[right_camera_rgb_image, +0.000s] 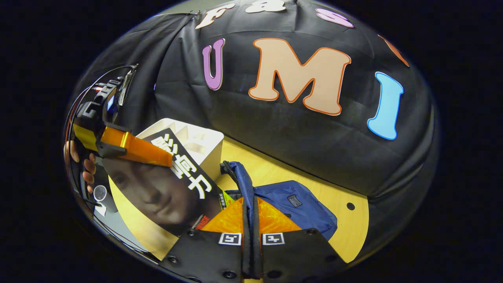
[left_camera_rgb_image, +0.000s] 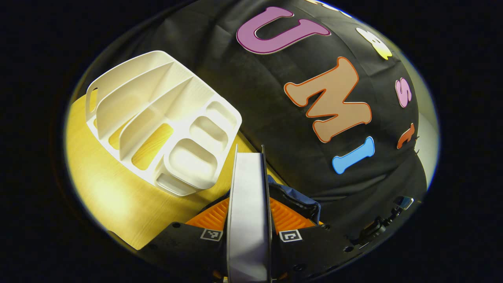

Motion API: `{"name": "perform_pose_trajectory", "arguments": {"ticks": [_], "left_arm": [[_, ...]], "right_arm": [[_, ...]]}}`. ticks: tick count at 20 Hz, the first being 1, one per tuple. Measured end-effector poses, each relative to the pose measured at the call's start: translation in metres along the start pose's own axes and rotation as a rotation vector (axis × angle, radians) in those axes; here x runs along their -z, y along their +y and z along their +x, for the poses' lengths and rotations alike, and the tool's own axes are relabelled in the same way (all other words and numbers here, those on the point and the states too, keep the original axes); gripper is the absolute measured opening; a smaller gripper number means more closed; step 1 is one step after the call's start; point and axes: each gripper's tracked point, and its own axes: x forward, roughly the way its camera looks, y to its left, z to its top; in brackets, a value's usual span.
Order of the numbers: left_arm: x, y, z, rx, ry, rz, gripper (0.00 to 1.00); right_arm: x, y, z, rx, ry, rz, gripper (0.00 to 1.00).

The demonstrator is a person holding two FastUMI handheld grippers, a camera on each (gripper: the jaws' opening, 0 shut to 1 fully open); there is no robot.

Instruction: Open the schoolbag, grab two books from the bookshelf and put them into the schoolbag.

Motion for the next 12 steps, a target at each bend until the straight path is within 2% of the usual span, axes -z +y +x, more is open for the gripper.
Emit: {"name": "perform_pose_trajectory", "arguments": {"ticks": [3, 9, 12], "left_arm": [[0.012, 0.003, 0.013, -0.009, -0.041, -0.012, 0.37], [0.032, 0.01, 0.031, -0.008, -0.097, -0.117, 0.37], [0.041, 0.012, 0.038, -0.014, -0.139, -0.136, 0.36]], "right_arm": [[-0.001, 0.0, 0.002, -0.004, -0.002, 0.005, 0.06], [0.0, 0.003, 0.005, -0.012, -0.004, 0.006, 0.05], [0.0, 0.005, 0.006, -0.017, -0.001, 0.011, 0.05]]}}
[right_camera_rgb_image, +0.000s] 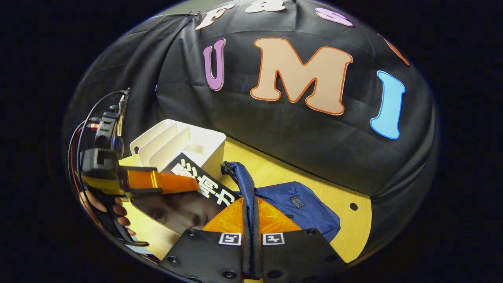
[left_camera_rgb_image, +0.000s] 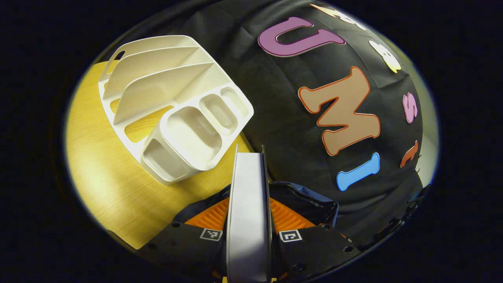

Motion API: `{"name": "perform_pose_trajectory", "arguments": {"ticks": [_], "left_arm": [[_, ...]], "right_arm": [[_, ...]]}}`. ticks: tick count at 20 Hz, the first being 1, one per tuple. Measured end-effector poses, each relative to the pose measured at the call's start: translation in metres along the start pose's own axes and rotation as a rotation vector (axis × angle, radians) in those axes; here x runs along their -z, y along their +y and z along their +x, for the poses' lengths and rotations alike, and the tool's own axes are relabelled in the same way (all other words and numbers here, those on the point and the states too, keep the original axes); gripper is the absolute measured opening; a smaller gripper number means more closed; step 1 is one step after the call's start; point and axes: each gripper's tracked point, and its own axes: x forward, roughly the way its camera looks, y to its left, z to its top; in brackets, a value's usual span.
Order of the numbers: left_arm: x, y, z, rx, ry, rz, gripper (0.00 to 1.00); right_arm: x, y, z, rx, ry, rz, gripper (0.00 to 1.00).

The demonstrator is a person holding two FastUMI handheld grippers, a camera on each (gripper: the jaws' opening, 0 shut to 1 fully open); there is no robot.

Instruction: Open the schoolbag, grab two books from the bookshelf and put them into the schoolbag.

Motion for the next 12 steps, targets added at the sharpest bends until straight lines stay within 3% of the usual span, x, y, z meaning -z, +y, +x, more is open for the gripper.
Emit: {"name": "perform_pose_trajectory", "arguments": {"ticks": [6, 12], "left_arm": [[0.026, -0.005, 0.012, 0.015, -0.012, -0.031, 0.38], [0.066, -0.003, 0.033, 0.011, 0.055, -0.025, 0.4]], "right_arm": [[0.001, 0.005, 0.0, -0.02, 0.006, 0.0, 0.06], [0.0, 0.011, -0.001, -0.05, 0.016, 0.004, 0.06]]}}
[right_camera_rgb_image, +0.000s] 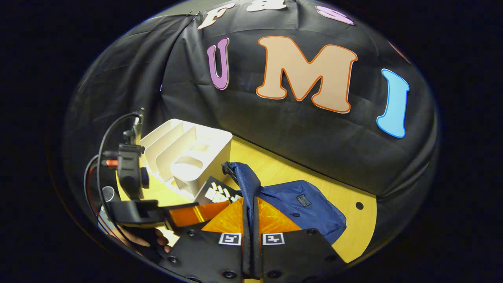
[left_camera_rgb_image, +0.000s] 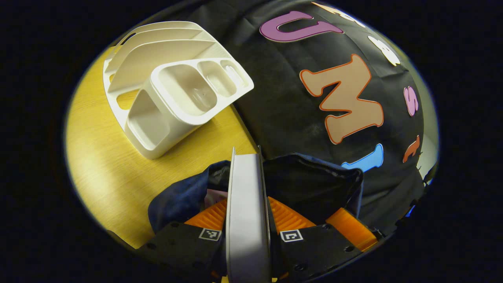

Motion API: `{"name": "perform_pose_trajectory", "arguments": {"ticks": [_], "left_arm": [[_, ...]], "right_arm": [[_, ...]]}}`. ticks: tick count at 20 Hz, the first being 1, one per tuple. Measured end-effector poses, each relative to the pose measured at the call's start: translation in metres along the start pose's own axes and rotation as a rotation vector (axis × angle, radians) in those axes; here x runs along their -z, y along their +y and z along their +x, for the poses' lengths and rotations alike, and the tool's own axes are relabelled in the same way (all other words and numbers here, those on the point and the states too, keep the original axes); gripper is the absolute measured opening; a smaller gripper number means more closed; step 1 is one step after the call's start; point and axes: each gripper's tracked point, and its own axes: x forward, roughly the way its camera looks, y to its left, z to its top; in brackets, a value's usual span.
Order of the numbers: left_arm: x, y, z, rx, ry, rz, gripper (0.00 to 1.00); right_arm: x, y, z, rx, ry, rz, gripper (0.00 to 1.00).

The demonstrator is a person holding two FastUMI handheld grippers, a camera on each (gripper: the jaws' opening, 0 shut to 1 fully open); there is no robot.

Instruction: Open the schoolbag, grab two books from the bookshelf and put them into the schoolbag.

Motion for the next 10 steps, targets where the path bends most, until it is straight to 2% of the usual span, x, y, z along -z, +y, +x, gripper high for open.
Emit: {"name": "perform_pose_trajectory", "arguments": {"ticks": [10], "left_arm": [[0.026, -0.009, 0.042, 0.038, 0.025, -0.016, 0.43]], "right_arm": [[0.001, 0.01, -0.007, -0.048, 0.007, -0.014, 0.07]]}}
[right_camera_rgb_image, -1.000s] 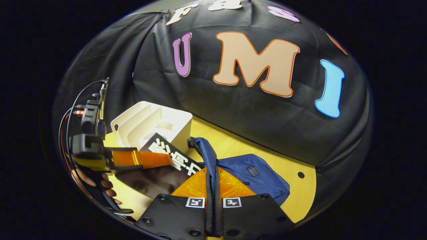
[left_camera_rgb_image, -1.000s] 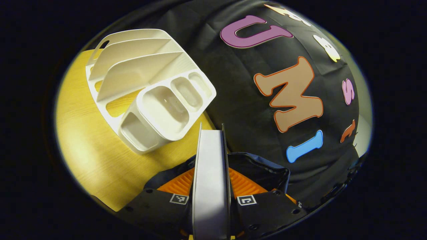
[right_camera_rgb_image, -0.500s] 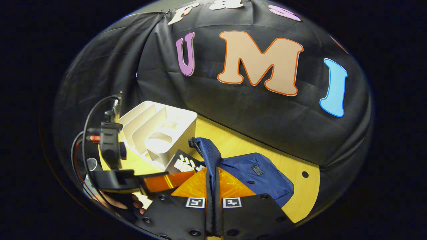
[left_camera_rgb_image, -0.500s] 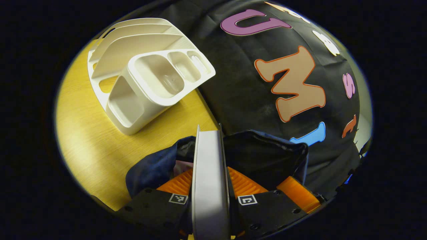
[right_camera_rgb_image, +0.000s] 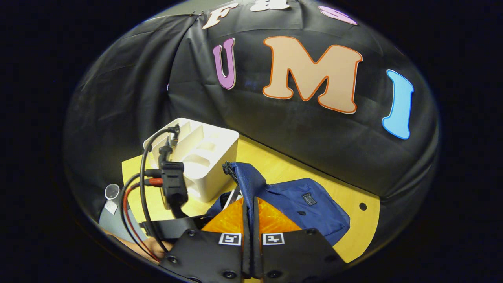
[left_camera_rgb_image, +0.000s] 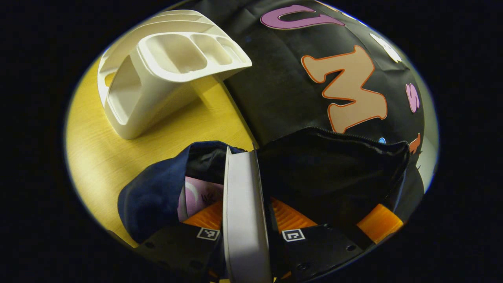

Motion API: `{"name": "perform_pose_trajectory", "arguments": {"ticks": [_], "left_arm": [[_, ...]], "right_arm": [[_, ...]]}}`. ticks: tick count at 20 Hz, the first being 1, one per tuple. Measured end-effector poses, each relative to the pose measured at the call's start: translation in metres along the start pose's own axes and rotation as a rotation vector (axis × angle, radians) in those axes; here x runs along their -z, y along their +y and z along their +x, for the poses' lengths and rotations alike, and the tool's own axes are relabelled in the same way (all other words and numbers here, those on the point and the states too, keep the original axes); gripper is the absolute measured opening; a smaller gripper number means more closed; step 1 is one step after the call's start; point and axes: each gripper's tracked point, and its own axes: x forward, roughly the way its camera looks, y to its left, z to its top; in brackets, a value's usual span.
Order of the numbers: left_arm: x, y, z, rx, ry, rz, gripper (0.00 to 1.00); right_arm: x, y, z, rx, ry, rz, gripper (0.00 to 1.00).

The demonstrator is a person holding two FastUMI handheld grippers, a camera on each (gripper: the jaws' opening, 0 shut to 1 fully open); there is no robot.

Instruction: Open the schoolbag, grab two books from the bookshelf and put them into the schoolbag.

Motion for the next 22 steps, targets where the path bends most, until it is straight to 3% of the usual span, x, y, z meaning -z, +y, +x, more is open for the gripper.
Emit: {"name": "perform_pose_trajectory", "arguments": {"ticks": [6, 8, 9, 10, 11, 16, 17, 22], "left_arm": [[0.014, 0.003, 0.024, 0.009, 0.035, -0.012, 0.45], [0.016, 0.013, 0.024, -0.025, 0.041, 0.02, 0.56], [0.016, 0.016, 0.024, -0.043, 0.047, 0.048, 0.57], [0.016, 0.017, 0.02, -0.054, 0.05, 0.076, 0.73], [0.015, 0.019, 0.014, -0.062, 0.052, 0.109, 0.7], [-0.01, 0.017, -0.028, -0.094, 0.029, 0.239, 0.86], [-0.018, 0.012, -0.039, -0.087, 0.014, 0.252, 0.8], [-0.076, -0.019, -0.088, -0.061, -0.097, 0.37, 0.8]], "right_arm": [[0.002, 0.0, -0.001, -0.011, 0.004, 0.008, 0.06], [0.003, -0.006, 0.001, -0.007, 0.007, 0.015, 0.06], [0.003, -0.008, 0.001, -0.007, 0.008, 0.024, 0.06], [0.002, -0.01, 0.002, -0.004, 0.004, 0.032, 0.05], [0.001, -0.012, 0.003, -0.003, 0.002, 0.039, 0.05], [0.0, -0.016, 0.005, -0.006, -0.005, 0.082, 0.06], [0.001, -0.017, 0.005, -0.005, -0.003, 0.085, 0.06], [-0.003, -0.013, 0.006, -0.014, -0.014, 0.117, 0.11]]}}
